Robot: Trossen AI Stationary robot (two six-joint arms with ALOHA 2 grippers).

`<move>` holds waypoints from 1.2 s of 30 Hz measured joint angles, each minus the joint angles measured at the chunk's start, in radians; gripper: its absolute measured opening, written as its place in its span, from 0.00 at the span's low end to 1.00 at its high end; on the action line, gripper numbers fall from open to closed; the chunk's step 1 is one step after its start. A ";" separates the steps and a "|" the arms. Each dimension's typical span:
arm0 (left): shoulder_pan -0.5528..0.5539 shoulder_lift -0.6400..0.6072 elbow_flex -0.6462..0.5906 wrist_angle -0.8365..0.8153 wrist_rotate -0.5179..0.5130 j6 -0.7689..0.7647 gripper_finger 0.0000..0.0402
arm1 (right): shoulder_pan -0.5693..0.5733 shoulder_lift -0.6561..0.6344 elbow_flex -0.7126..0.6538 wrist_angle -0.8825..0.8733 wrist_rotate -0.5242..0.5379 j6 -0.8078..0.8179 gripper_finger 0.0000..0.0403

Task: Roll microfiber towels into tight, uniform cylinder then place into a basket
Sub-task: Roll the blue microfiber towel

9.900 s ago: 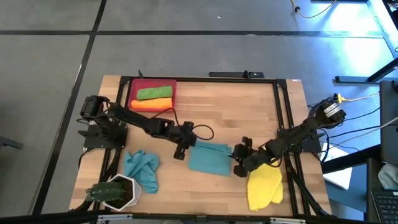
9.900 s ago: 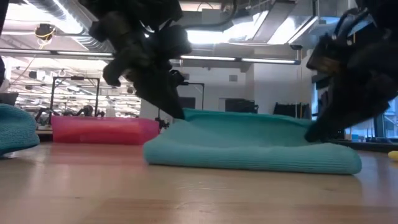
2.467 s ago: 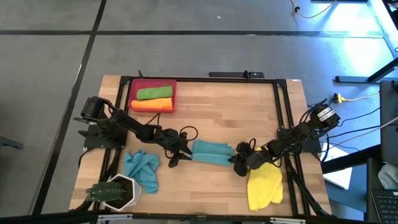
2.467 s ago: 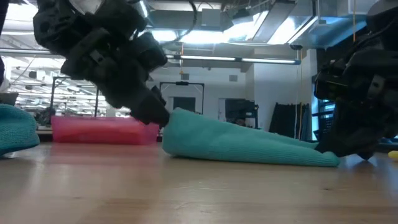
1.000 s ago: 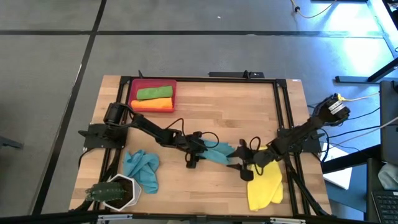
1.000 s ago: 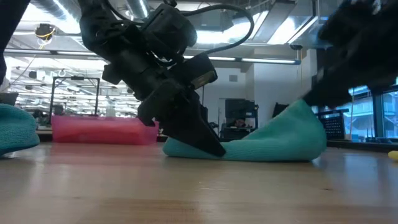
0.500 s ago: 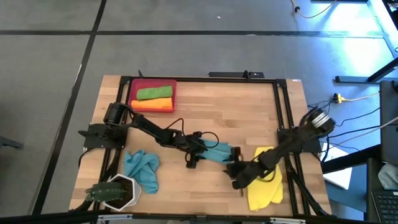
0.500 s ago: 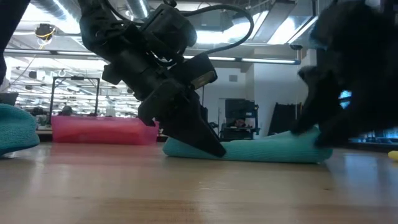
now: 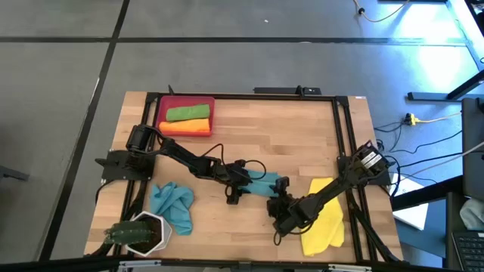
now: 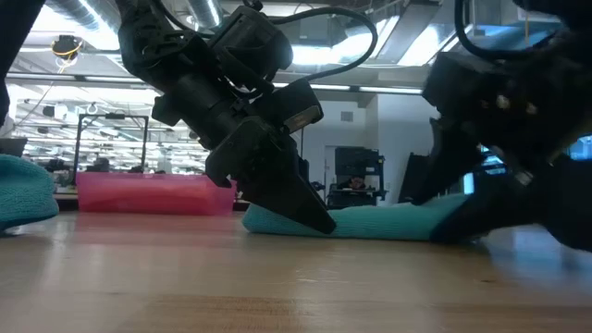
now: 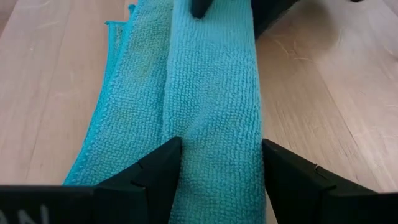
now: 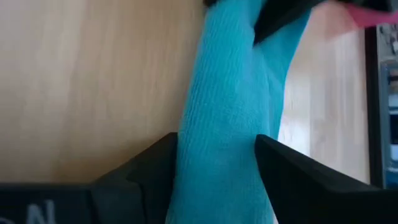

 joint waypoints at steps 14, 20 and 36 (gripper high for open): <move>-0.037 -0.024 -0.005 -0.010 -0.160 0.137 0.53 | -0.020 0.025 0.000 -0.075 -0.034 0.176 0.24; -0.107 -0.084 -0.004 -0.039 -0.372 0.284 0.54 | -0.021 0.022 -0.001 -0.084 -0.068 0.215 0.04; -0.256 -0.106 -0.002 -0.158 -0.580 0.483 0.57 | -0.121 -0.081 -0.004 0.025 -0.409 0.206 0.03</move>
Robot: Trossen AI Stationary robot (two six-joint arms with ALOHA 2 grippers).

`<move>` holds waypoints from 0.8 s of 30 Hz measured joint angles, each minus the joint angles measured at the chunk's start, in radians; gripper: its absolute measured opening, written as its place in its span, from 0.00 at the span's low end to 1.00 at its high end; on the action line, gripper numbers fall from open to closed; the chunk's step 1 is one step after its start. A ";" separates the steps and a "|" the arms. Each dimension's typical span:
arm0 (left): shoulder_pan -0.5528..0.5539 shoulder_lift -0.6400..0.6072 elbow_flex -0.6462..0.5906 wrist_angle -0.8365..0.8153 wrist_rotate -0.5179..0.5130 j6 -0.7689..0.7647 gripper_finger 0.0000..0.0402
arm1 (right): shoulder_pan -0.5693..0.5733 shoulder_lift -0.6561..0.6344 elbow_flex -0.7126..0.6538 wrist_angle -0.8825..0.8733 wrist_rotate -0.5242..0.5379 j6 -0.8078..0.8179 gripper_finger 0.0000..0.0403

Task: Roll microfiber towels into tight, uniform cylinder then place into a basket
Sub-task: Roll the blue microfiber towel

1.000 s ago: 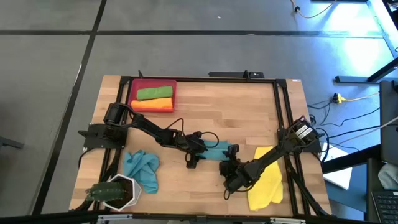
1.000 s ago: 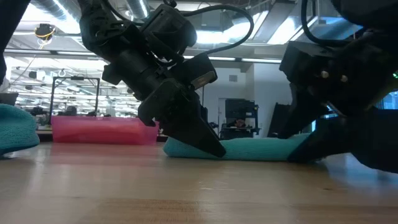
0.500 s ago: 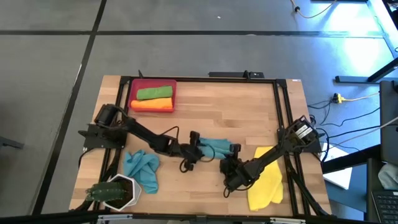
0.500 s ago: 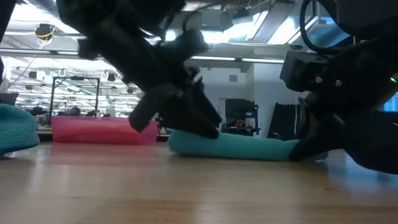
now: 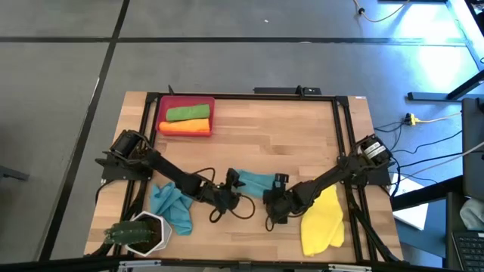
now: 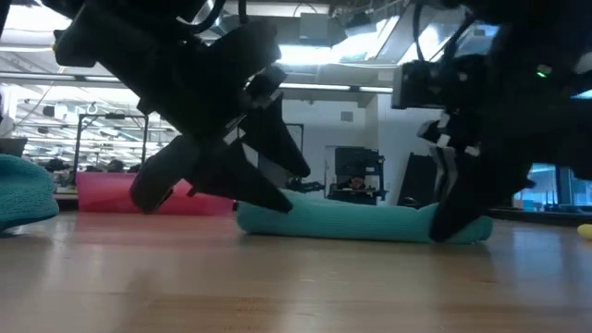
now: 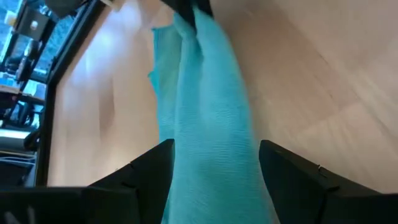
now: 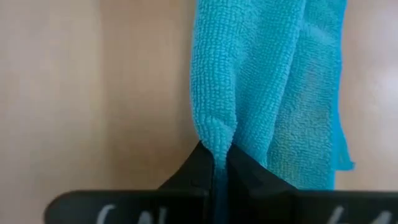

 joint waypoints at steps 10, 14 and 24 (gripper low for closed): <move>-0.015 0.000 0.002 -0.143 0.007 0.062 0.57 | -0.046 -0.002 -0.002 0.068 -0.088 -0.043 0.03; -0.042 -0.001 0.002 -0.173 0.005 0.077 0.57 | -0.050 -0.003 -0.002 0.067 -0.100 -0.047 0.03; -0.036 -0.004 0.004 -0.234 -0.029 0.079 0.56 | -0.050 -0.003 -0.002 0.068 -0.106 -0.050 0.03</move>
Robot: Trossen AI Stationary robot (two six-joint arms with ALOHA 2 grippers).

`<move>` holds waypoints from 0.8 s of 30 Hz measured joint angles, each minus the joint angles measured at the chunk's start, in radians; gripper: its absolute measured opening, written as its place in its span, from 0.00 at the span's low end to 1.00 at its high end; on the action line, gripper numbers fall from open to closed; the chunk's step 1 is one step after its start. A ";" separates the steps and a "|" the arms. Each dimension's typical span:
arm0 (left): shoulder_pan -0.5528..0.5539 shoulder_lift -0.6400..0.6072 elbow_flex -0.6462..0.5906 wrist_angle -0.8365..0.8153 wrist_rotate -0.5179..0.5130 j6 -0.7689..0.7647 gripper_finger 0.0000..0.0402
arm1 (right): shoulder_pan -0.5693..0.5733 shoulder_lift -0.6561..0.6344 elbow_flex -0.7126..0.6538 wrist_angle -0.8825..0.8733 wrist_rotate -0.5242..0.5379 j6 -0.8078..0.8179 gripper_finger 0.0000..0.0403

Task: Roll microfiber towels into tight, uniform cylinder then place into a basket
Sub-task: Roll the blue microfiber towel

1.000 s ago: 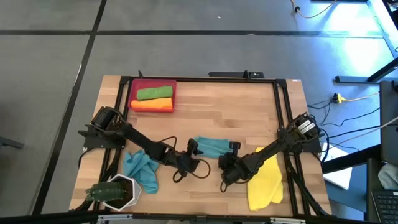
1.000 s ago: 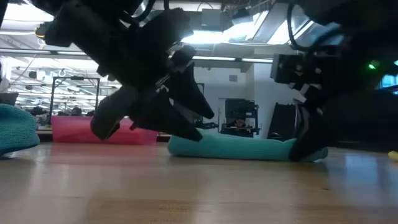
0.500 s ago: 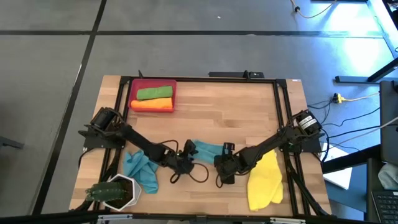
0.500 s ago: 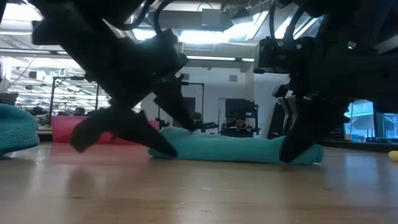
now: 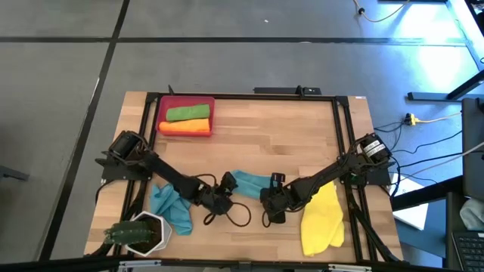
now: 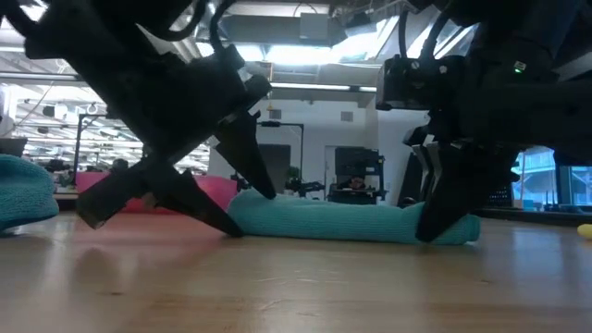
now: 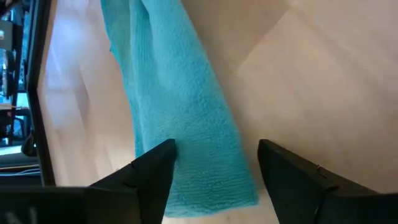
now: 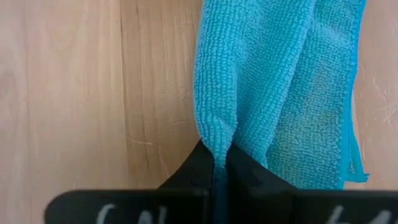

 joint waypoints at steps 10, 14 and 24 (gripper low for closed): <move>0.061 0.000 -0.001 -0.004 0.067 0.047 0.30 | 0.001 0.001 0.000 0.001 0.000 -0.002 0.03; 0.062 0.002 -0.002 -0.007 0.099 0.015 0.08 | 0.015 0.002 -0.002 0.028 0.003 0.002 0.03; 0.056 -0.007 -0.002 0.003 0.228 -0.158 0.00 | 0.049 0.003 -0.002 0.048 -0.033 0.049 0.03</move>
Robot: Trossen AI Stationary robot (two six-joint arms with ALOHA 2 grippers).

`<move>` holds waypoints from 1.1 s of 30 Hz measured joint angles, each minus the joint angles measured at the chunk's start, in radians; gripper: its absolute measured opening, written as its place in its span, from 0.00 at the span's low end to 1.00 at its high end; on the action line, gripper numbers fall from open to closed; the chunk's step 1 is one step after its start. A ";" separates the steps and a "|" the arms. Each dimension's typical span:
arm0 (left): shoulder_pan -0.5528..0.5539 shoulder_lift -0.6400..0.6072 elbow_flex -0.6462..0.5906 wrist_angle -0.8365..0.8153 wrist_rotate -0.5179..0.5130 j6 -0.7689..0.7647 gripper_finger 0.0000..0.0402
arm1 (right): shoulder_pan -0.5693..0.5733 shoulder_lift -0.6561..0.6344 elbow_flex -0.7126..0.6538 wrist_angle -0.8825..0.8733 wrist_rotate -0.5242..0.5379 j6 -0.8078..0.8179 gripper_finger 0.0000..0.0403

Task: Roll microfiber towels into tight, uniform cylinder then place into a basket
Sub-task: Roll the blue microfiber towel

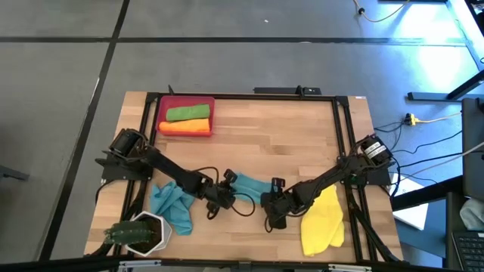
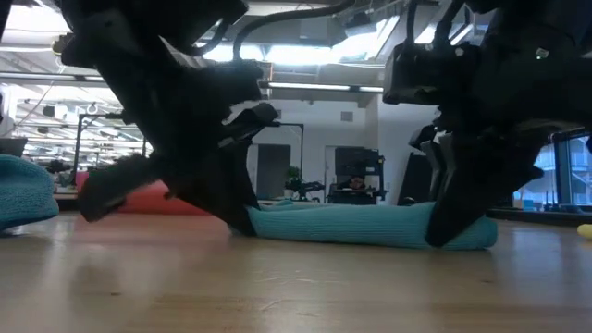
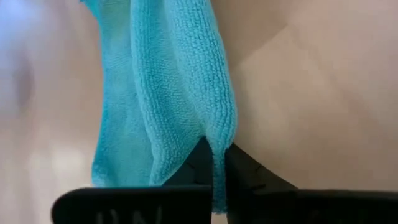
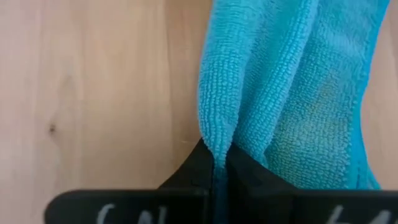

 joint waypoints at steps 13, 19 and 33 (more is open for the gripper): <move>0.077 -0.066 0.002 -0.022 0.384 -0.207 0.00 | -0.002 -0.230 -0.412 0.584 -0.118 0.178 0.03; 0.167 -0.066 0.002 0.014 0.565 -0.254 0.00 | -0.024 -0.272 -0.543 0.706 -0.123 0.363 0.03; 0.292 -0.065 0.018 0.004 0.892 -0.396 0.00 | -0.037 -0.291 -0.561 0.752 -0.116 0.397 0.03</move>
